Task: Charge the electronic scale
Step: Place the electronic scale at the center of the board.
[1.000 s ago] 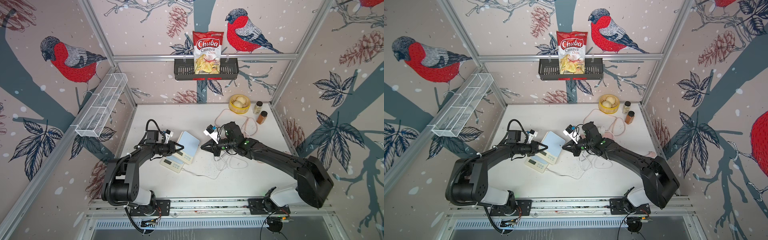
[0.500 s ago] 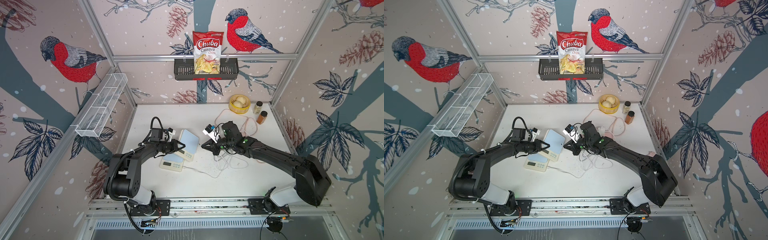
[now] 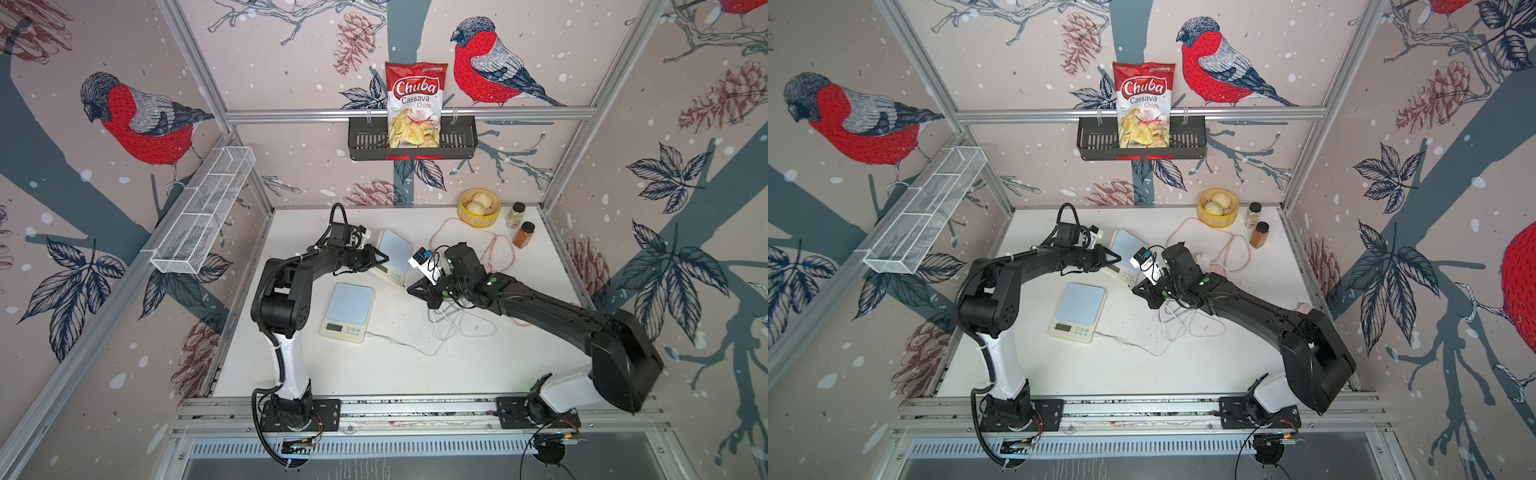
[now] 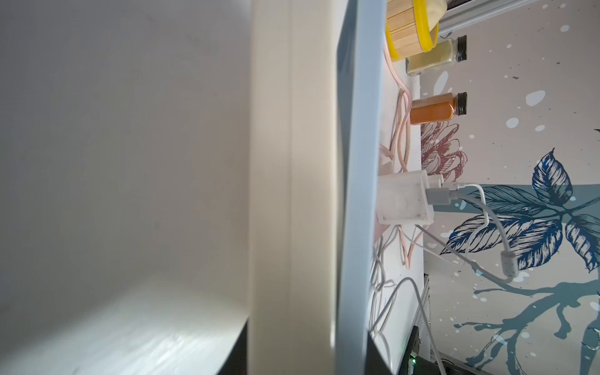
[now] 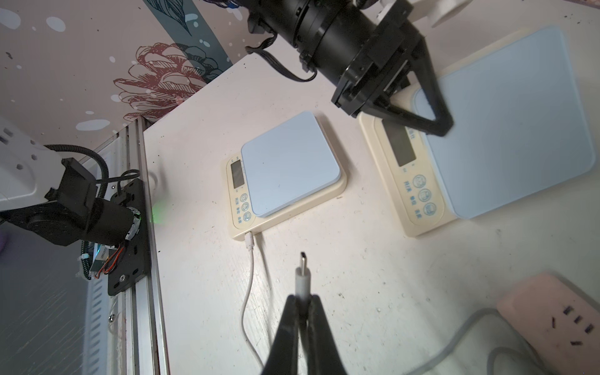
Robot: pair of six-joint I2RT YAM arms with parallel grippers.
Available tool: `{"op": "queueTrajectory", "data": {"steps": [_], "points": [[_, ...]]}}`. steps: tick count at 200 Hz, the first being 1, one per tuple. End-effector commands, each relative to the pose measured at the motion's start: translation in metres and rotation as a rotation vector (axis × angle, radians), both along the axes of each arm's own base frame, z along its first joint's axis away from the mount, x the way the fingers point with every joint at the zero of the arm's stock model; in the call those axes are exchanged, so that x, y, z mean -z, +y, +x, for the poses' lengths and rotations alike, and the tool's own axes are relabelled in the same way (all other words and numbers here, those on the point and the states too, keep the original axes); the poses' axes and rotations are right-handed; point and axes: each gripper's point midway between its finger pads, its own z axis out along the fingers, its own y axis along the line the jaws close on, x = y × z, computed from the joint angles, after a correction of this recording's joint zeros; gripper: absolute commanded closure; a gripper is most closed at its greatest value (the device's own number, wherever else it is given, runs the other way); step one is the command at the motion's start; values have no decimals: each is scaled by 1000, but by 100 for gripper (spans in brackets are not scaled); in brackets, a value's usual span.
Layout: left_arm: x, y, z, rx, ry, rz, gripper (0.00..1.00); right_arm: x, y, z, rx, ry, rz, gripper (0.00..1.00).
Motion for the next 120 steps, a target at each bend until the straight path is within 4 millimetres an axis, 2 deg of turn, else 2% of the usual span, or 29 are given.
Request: {"op": "queueTrajectory", "data": {"steps": [1,18,33,47,68,78,93,106,120], "points": [[23,12,7,-6,-11,138,59,4,-1,0,10,16,-9,100],[16,21,9,0,-71,208,44,3,-2,-1,-1,22,-4,100],[-2,25,7,38,-165,248,34,0,-2,-3,-28,28,17,100],[-23,32,0,68,-261,308,31,-4,-1,-5,-57,24,33,100],[-70,37,-20,102,-415,322,30,-8,-1,-7,-94,24,41,100],[-95,31,-38,143,-506,267,31,-10,-1,-8,-113,27,51,100],[-133,14,-78,239,-669,111,33,-19,0,-13,-162,36,91,100],[-150,4,-117,322,-776,27,35,-27,1,-17,-199,43,133,100],[-160,-6,-147,393,-844,-16,37,-37,1,-21,-238,49,164,100]]}}
